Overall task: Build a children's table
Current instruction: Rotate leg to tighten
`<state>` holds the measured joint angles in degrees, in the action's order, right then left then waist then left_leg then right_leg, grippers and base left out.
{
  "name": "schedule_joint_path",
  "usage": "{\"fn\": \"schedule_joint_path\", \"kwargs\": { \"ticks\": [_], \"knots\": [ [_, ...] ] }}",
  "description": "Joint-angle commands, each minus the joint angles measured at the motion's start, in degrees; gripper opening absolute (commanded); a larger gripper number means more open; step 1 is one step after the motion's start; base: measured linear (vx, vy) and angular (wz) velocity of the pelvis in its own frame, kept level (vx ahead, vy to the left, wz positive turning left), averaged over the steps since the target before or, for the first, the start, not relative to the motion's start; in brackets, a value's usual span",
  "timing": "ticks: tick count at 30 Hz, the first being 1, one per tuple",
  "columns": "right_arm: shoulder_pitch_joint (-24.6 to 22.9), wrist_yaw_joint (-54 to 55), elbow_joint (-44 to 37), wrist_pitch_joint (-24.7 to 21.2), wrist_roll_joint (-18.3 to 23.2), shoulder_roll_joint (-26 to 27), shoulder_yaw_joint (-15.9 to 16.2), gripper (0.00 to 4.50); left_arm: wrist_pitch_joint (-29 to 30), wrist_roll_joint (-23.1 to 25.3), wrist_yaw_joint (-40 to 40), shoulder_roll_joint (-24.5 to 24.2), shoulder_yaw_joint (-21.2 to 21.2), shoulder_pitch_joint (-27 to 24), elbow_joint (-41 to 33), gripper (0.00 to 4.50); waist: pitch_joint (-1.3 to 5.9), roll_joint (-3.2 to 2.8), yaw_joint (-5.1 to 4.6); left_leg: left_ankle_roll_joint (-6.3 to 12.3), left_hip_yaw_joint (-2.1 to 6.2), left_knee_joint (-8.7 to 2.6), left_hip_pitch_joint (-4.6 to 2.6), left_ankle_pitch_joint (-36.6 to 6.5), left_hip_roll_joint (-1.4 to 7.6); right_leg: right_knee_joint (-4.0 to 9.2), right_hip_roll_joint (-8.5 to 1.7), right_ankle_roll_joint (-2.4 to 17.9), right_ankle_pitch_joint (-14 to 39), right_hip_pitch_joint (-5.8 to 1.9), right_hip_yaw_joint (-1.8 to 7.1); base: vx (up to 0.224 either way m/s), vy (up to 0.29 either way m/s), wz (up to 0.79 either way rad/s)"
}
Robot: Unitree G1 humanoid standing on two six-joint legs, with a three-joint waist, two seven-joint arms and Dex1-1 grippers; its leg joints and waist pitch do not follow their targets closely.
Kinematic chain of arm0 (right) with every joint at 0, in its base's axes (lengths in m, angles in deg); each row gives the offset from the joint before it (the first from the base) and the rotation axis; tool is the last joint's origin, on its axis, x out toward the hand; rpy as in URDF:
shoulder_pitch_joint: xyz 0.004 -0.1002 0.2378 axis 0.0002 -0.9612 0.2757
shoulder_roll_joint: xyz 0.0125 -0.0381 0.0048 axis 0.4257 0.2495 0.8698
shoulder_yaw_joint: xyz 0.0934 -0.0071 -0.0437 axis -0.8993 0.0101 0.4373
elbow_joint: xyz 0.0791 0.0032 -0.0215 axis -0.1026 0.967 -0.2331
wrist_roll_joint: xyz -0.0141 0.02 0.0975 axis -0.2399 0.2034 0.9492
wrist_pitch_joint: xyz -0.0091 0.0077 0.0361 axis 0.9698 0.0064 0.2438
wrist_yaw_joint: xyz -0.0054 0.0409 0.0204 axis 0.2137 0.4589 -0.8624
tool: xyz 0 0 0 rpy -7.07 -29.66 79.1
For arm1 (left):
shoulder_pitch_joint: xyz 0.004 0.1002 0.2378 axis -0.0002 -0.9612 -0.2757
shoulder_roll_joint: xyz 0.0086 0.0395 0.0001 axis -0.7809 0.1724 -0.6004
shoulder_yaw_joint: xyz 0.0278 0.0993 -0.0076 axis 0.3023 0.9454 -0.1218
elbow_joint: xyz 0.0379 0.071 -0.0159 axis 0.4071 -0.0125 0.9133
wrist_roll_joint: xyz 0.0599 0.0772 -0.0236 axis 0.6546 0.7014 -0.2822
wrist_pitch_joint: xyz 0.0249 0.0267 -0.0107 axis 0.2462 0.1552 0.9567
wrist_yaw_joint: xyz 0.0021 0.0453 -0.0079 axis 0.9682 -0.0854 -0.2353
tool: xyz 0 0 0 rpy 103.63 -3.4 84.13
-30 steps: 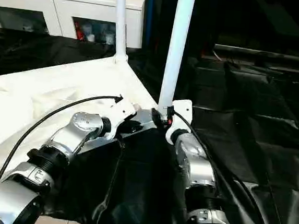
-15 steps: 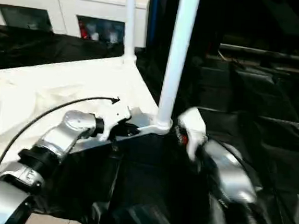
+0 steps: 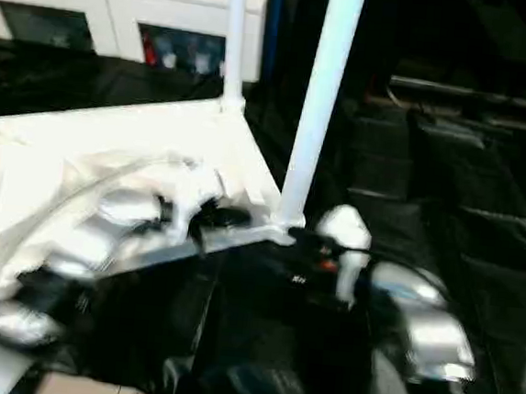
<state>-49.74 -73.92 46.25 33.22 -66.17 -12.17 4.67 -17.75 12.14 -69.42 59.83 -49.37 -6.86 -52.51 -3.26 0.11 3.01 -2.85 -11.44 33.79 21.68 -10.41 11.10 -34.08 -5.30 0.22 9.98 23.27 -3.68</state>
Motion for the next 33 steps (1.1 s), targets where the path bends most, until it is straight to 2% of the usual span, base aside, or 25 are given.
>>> {"fn": "schedule_joint_path", "kwargs": {
  "ticks": [1, 3, 4, 5, 6, 7, 8, 9, 10, 13, 14, 15, 16, 17, 18, 19, 20, 21, 23, 25, 26, 28, 30, 31, 33],
  "knots": [
    [2.3, 3.6, 2.4, 0.8, -1.1, 2.2, 0.2, 3.98, 8.3, -1.8, -2.3, -4.7, -2.6, -4.2, -10.3, 0.99, 3.76, 1.05, 0.12, 4.89, 1.0, -3.98, -0.66, -7.8, 2.47, 3.2, -2.92, 14.3, 9.8, -2.68, 2.18, 0.0, 0.0, 0.0],
    [3.2, 5.2, 3.9, 1.1, -1.9, 3.7, 0.2, 3.98, 11.5, -2.2, -3.5, -7.2, -3.3, -6.5, -14.6, 1.02, 3.61, 0.58, -0.54, 3.69, 1.1, -4.12, -0.71, -8.7, 2.43, 3.14, -2.95, 14.0, 12.2, -2.49, 2.21, 0.0, 0.0, 0.0],
    [3.2, 5.2, 3.9, 1.1, -1.9, 3.7, 0.2, 3.98, 11.5, -2.2, -3.5, -7.2, -3.3, -6.5, -14.6, 1.1, 3.49, 0.47, -0.6, 2.78, 0.91, -4.05, -1.24, -10.4, 2.34, 3.56, -2.72, 13.4, 14.4, -2.14, 2.34, 0.0, 0.0, 0.0],
    [4.1, 7.1, 5.7, 1.8, -2.3, 5.9, 0.0, 3.98, 16.1, -4.2, -5.7, -11.8, -3.7, -11.1, -21.8, 1.24, 3.63, 1.27, -0.18, 2.05, 0.97, -4.12, -1.43, -11.1, 2.59, 3.33, -3.06, 13.2, 15.1, -2.22, 2.42, 0.0, 0.0, 0.0],
    [4.5, 7.8, 6.4, 2.0, -2.3, 6.7, 0.0, 3.98, 17.6, -5.0, -6.6, -13.5, -3.9, -12.8, -24.4, 1.35, 3.51, 0.81, 0.0, 1.87, 1.18, -4.38, -1.24, -10.9, 2.62, 3.22, -3.2, 13.0, 15.5, -2.22, 2.48, 0.0, 0.0, 0.0],
    [4.5, 7.8, 6.4, 2.0, -2.3, 6.7, 0.0, 3.98, 17.6, -5.0, -6.6, -13.5, -3.9, -12.8, -24.4, 1.4, 3.27, 0.53, -0.25, 1.23, 1.16, -4.68, -1.17, -11.8, 2.54, 3.45, -2.76, 12.3, 16.5, -2.04, 2.4, 0.0, 0.0, 0.0],
    [5.2, 9.1, 7.7, 2.6, -2.3, 8.2, 0.0, 3.98, 20.6, -6.7, -7.0, -15.5, -4.7, -15.5, -28.6, 1.45, 3.25, 1.05, -0.3, 0.97, 1.05, -4.66, -1.35, -12.4, 2.49, 3.56, -2.55, 12.0, 16.6, -1.92, 2.37, 0.0, 0.0, 0.0],
    [6.6, 12.1, 10.0, 2.8, -2.0, 11.1, -0.2, 3.98, 24.6, -9.2, -7.2, -17.6, -6.5, -19.4, -33.8, 1.56, 3.33, 0.99, -0.18, 0.32, 1.09, -4.75, -1.52, -12.4, 2.55, 3.31, -2.66, 12.4, 15.5, -1.88, 2.47, 0.0, 0.0, 0.0],
    [6.8, 12.5, 10.3, 2.9, -2.0, 11.4, -0.2, 3.98, 25.0, -9.3, -7.2, -17.8, -6.7, -19.8, -34.3, 1.67, 3.21, 0.73, -0.27, -0.28, 1.16, -4.92, -1.4, -12.9, 2.55, 3.13, -2.66, 12.7, 15.1, -1.86, 2.49, 0.0, 0.0, 0.0],
    [9.2, 17.8, 14.0, 3.0, -1.7, 15.8, -1.0, 3.98, 28.9, -10.3, -6.5, -19.7, -8.5, -24.1, -39.4, 1.8, 3.1, 0.81, -0.36, -1.75, 1.06, -4.99, -1.83, -14.9, 2.41, 3.24, -2.46, 12.2, 15.4, -1.5, 2.6, 0.0, 0.0, 0.0],
    [11.2, 21.5, 17.5, 5.0, -2.2, 19.9, -1.3, 3.98, 30.8, -9.7, -5.8, -20.8, -9.9, -26.8, -41.4, 1.85, 3.02, 0.75, -0.48, -2.15, 1.14, -5.08, -1.61, -15.5, 2.37, 3.22, -2.62, 12.1, 15.9, -1.48, 2.7, 0.0, 0.0, 0.0],
    [11.7, 22.4, 18.5, 5.4, -2.3, 21.0, -1.4, 3.98, 31.1, -9.4, -5.5, -21.0, -10.2, -27.4, -41.6, 1.92, 2.9, 0.86, -0.6, -2.27, 1.22, -5.22, -1.4, -16.2, 2.27, 3.34, -2.63, 11.7, 17.0, -1.56, 2.69, 0.0, 0.0, 0.0],
    [12.1, 23.1, 19.2, 5.8, -2.5, 21.8, -1.5, 3.98, 31.4, -9.1, -5.2, -21.2, -10.4, -27.9, -41.7, 2.05, 2.87, 0.74, -0.5, -2.76, 1.23, -5.18, -1.73, -17.4, 2.19, 3.58, -2.55, 10.6, 19.1, -1.42, 2.69, 0.0, 0.0, 0.0],
    [13.7, 27.2, 22.2, 8.0, -3.9, 23.8, -1.8, 3.98, 31.0, -7.2, -4.5, -23.0, -9.3, -29.2, -41.1, 2.17, 2.86, 0.57, -0.37, -3.19, 1.14, -5.11, -2.19, -18.0, 2.26, 3.81, -2.52, 10.1, 19.1, -0.94, 2.86, 0.0, 0.0, 0.0],
    [14.2, 28.8, 23.3, 8.9, -4.3, 24.5, -2.0, 3.98, 30.9, -6.9, -4.3, -23.8, -9.1, -29.7, -41.1, 2.2, 2.89, 0.09, -0.33, -3.62, 1.27, -5.14, -2.11, -18.1, 2.22, 3.64, -2.56, 10.1, 18.8, -0.97, 2.86, 0.0, 0.0, 0.0],
    [14.9, 30.7, 24.7, 9.8, -4.7, 25.1, -2.4, 3.98, 30.9, -6.3, -4.0, -24.4, -8.8, -30.1, -40.9, 2.2, 2.9, 0.27, -0.57, -4.14, 1.42, -5.37, -1.68, -18.6, 2.11, 3.57, -2.45, 9.4, 19.2, -1.36, 2.73, 0.0, 0.0, 0.0],
    [15.7, 33.3, 26.3, 10.5, -5.4, 25.6, -2.8, 3.98, 30.7, -5.8, -3.5, -24.7, -8.5, -30.5, -40.6, 2.25, 2.96, 0.28, -0.49, -4.3, 1.35, -5.32, -1.97, -18.8, 2.08, 3.62, -2.34, 9.1, 19.1, -1.21, 2.76, 0.0, 0.0, 0.0],
    [16.9, 36.9, 28.5, 11.6, -6.1, 26.1, -3.7, 3.98, 30.3, -5.1, -2.4, -25.1, -8.2, -30.8, -40.0, 2.35, 2.89, 0.17, -0.45, -4.66, 1.28, -5.26, -2.29, -19.3, 2.11, 3.58, -2.22, 9.0, 18.5, -0.9, 2.86, 0.0, 0.0, 0.0],
    [18.2, 40.5, 30.8, 12.4, -6.4, 26.5, -4.8, 3.98, 30.1, -4.7, -1.0, -25.5, -7.8, -31.1, -39.4, 2.47, 3.0, 0.14, -0.42, -5.46, 1.37, -5.3, -2.09, -19.5, 1.95, 3.36, -2.21, 8.7, 18.3, -1.1, 2.79, 0.0, 0.0, 0.0],
    [21.9, 50.0, 37.1, 15.4, -6.8, 26.5, -8.2, 3.98, 28.4, -2.9, 1.9, -26.1, -6.6, -31.4, -36.5, 2.71, 3.13, -0.3, -0.41, -5.9, 1.39, -5.24, -2.21, -20.2, 1.79, 3.22, -2.11, 8.3, 17.1, -1.02, 2.82, 0.0, 0.0, 0.0],
    [22.8, 52.0, 38.8, 16.2, -6.7, 26.3, -9.2, 3.98, 27.5, -2.3, 2.3, -26.3, -6.1, -31.3, -35.4, 2.81, 3.21, -0.06, -0.48, -5.9, 1.32, -5.12, -2.23, -20.5, 1.67, 3.21, -2.01, 8.2, 16.9, -1.02, 2.8, 0.0, 0.0, 0.0],
    [23.8, 53.6, 40.5, 17.6, -6.8, 26.1, -9.8, 3.98, 26.5, -1.7, 2.6, -26.5, -5.6, -31.3, -34.6, 2.92, 3.23, 0.03, -0.24, -5.49, 1.24, -5.0, -2.28, -20.5, 1.62, 3.27, -2.03, 7.9, 16.6, -0.94, 2.85, 0.0, 0.0, 0.0],
    [24.6, 54.9, 41.7, 18.4, -6.3, 25.5, -10.7, 3.98, 24.8, -0.3, 3.9, -26.1, -5.0, -30.9, -32.5, 3.04, 3.3, -0.22, -0.15, -5.38, 1.28, -4.95, -2.24, -20.2, 1.66, 3.1, -1.97, 7.8, 15.6, -1.0, 2.91, 0.0, 0.0, 0.0],
    [24.9, 55.3, 42.0, 18.8, -6.2, 25.2, -11.1, 3.98, 24.1, 0.3, 4.7, -25.7, -4.9, -30.7, -31.6, 3.06, 3.33, -0.04, -0.1, -5.17, 1.16, -4.85, -2.12, -20.0, 1.56, 3.05, -1.9, 8.0, 14.9, -1.0, 2.95, 0.0, 0.0, 0.0],
    [26.0, 56.6, 44.1, 20.1, -6.3, 24.4, -12.1, 3.98, 22.9, 0.8, 6.5, -24.9, -5.1, -30.2, -30.1, 3.28, 3.39, -0.07, -0.16, -5.04, 1.17, -4.8, -2.04, -19.8, 1.54, 2.91, -1.86, 8.4, 14.5, -1.15, 2.95, 0.0, 0.0, 0.0]
  ]
}}
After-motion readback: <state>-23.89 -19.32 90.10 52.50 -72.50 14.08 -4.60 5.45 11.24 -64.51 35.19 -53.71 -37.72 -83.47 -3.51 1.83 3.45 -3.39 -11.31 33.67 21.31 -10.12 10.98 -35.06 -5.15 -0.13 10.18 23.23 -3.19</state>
